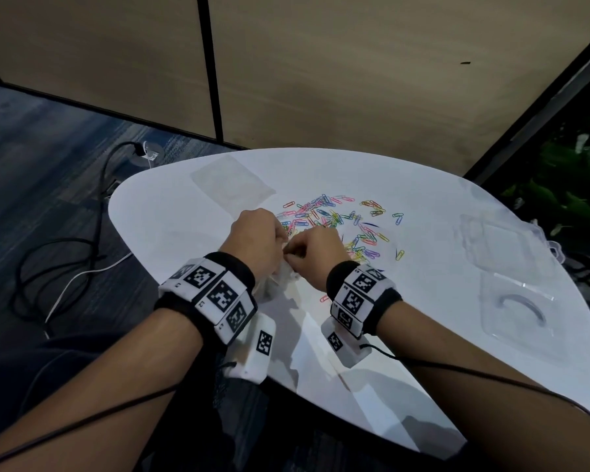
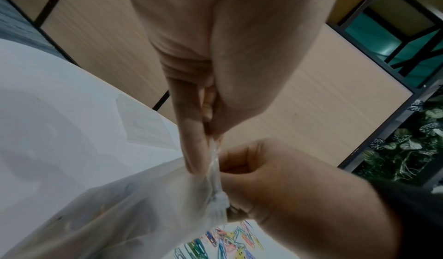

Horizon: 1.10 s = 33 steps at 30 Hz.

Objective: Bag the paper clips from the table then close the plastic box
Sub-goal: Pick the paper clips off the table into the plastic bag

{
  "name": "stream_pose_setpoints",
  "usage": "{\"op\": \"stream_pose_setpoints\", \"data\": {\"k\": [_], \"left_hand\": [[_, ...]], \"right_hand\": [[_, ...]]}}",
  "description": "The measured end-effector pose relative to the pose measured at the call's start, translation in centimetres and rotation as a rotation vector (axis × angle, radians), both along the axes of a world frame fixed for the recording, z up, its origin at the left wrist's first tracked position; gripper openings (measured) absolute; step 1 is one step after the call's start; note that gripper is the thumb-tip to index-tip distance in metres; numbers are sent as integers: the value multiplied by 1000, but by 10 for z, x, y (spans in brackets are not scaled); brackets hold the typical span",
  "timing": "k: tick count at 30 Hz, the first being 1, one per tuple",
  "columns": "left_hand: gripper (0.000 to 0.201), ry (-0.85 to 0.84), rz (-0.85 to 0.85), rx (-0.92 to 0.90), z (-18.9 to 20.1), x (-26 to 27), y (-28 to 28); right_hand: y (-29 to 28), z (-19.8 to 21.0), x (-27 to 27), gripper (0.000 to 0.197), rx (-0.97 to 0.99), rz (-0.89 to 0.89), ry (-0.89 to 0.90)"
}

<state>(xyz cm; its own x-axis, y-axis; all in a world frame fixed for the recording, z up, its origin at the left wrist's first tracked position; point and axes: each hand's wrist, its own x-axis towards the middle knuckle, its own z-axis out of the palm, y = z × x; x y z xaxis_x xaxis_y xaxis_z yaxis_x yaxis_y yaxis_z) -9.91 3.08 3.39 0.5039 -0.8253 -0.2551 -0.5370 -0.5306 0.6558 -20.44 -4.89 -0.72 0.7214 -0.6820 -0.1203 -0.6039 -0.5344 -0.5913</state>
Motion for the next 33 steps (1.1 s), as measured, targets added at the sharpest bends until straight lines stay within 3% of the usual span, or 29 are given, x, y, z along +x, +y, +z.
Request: {"op": "stream_pose_setpoints", "data": {"k": [4, 8, 10, 12, 14, 16, 20, 24, 28, 30, 33], "left_hand": [[24, 2, 5, 0, 1, 3, 0], [24, -2, 22, -2, 1, 6, 1], [24, 15, 29, 3, 1, 7, 3], [24, 27, 36, 8, 2, 9, 5], [24, 26, 39, 13, 4, 11, 6], [25, 5, 35, 18, 5, 12, 8], [27, -24, 32, 38, 7, 15, 10], [26, -54, 9, 44, 10, 15, 10], [28, -81, -13, 56, 8, 11, 7], [28, -90, -21, 60, 8, 10, 6], [28, -84, -22, 63, 9, 7, 6]], "right_hand": [[-4, 8, -1, 28, 105, 98, 63], [-23, 21, -13, 18, 522, 21, -228], [-48, 9, -26, 16, 580, -134, -321], [-83, -17, -48, 19, 345, -311, -139], [-113, -50, -76, 36, 73, -429, 303], [-126, -81, -96, 60, 70, -520, 539], [-135, -114, -94, 63, 7, -527, 482], [-139, -110, -74, 48, -84, -349, 426], [-120, -105, -61, 45, -140, -102, 520], [-110, -102, -56, 46, -176, -45, 551], [-97, -93, -48, 26, -322, -23, 561]]}}
